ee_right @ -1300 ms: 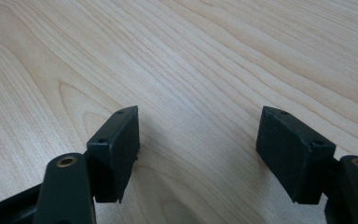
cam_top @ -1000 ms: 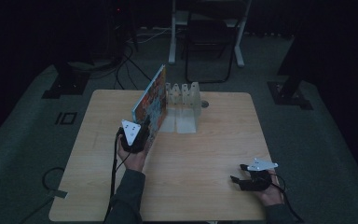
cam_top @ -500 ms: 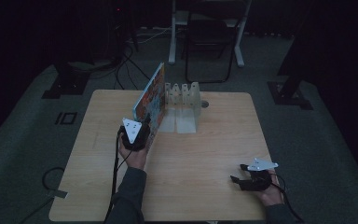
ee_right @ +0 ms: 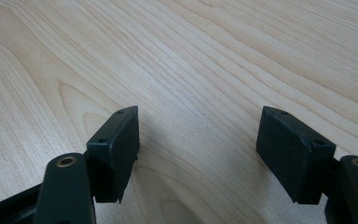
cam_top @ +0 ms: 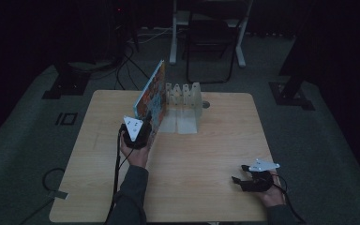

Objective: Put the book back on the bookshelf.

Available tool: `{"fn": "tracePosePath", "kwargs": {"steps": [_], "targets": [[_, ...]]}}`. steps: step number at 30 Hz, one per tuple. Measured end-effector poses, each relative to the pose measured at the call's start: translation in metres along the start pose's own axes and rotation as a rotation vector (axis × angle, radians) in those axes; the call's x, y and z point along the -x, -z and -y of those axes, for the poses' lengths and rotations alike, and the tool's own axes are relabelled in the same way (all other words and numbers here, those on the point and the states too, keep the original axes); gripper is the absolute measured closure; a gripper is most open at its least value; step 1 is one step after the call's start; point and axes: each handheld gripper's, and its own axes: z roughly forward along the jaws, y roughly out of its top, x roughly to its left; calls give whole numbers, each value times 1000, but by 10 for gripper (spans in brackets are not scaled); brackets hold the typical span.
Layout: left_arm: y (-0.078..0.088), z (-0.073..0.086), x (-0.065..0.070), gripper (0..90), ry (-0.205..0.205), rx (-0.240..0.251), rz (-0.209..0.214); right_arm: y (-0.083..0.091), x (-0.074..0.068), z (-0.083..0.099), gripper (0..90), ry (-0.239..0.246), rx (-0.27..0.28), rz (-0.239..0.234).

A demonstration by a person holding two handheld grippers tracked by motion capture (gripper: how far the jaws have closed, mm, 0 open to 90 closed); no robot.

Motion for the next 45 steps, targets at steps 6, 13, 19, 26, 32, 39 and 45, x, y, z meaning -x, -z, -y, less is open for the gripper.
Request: {"fn": "tracePosePath", "kwargs": {"steps": [6, 13, 19, 26, 32, 39, 45], "targets": [[-3, 0, 1, 810, 0, 2, 1, 0, 0, 0, 294, 0, 0, 0], [-6, 0, 3, 810, 1, -1, -6, 0, 0, 0, 294, 1, 1, -1], [-8, 3, 3, 810, -1, -4, -5, 0, 0, 0, 294, 1, 1, -1], [-11, 5, 4, 809, -8, -10, -8, 0, 0, 0, 294, 0, 1, -1], [-11, 6, 4, 810, 5, 8, -28, 0, 0, 0, 292, 1, 1, -1], [-14, 8, 1, 809, 14, 2, -21, 0, 0, 0, 291, 2, 0, -1], [-18, 9, 2, 810, 13, -5, -24, 0, 0, 0, 291, 2, 0, -1]]}}
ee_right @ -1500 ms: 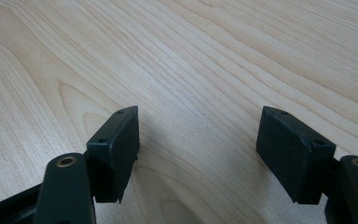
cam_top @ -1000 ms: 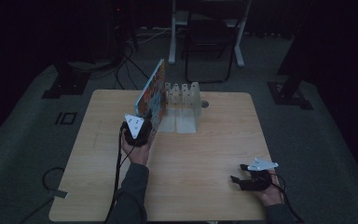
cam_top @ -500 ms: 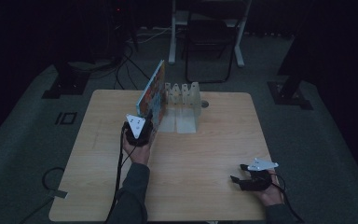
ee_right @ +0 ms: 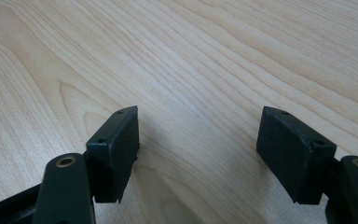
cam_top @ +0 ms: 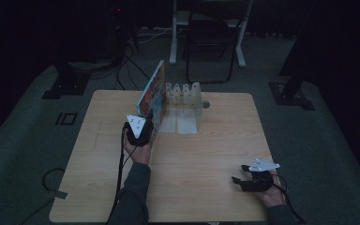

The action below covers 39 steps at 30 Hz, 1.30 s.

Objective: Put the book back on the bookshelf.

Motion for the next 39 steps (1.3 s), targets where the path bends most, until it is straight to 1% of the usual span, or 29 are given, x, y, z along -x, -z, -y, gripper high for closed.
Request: {"fn": "tracePosePath", "kwargs": {"steps": [5, 11, 14, 20, 27, 34, 39], "targets": [[-2, 0, 2, 809, -10, 2, -4, 0, 0, 0, 291, 2, 0, 0], [-4, -2, 1, 809, -7, 5, -3, 0, 0, 0, 291, 3, 0, 0], [-5, -2, 2, 809, -14, 4, -5, 0, 0, 0, 291, 4, 0, 1], [-5, 2, 2, 809, -19, -1, -8, 0, 0, 0, 291, 5, 0, 1], [-3, 6, 1, 809, -9, 7, -3, 0, 0, 0, 291, 5, -1, 1], [1, 11, -1, 810, -17, 5, 9, 1, 0, 1, 291, 8, -2, 3], [4, 14, -3, 809, -3, 5, 13, 1, 0, 1, 292, 8, -2, 3]]}}
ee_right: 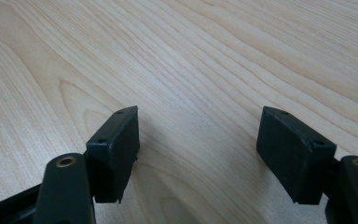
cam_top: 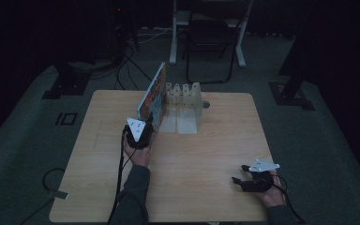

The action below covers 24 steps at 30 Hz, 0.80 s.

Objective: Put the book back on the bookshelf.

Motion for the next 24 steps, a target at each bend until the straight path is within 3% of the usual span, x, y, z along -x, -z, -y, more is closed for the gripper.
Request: {"fn": "tracePosePath", "kwargs": {"steps": [24], "targets": [[8, 13, -7, 806, 19, -12, 9, 0, 0, 0, 292, 2, 0, 2]]}}
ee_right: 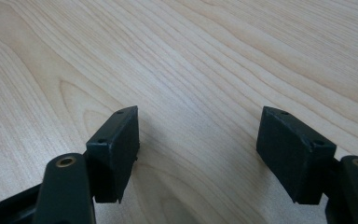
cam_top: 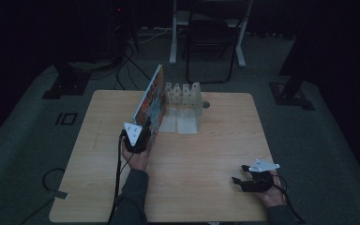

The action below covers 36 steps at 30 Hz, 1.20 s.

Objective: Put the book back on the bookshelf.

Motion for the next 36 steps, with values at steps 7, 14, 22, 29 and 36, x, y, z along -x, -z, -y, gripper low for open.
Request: {"fn": "tracePosePath", "kwargs": {"steps": [7, 14, 22, 29, 36], "targets": [[0, 0, -2, 801, 10, 3, -7, 0, 0, 0, 292, 2, 0, 1], [0, 0, -5, 793, 10, 4, -6, 0, 0, 0, 292, 1, -2, 2], [1, 3, -8, 711, 11, 4, 6, 0, -1, 0, 292, 2, -2, 2], [3, 5, -11, 599, 21, -1, 32, 0, -1, 0, 292, 2, -2, 1], [10, 4, -12, 497, 19, 9, 69, 0, -1, 0, 291, 2, 0, 1]]}}
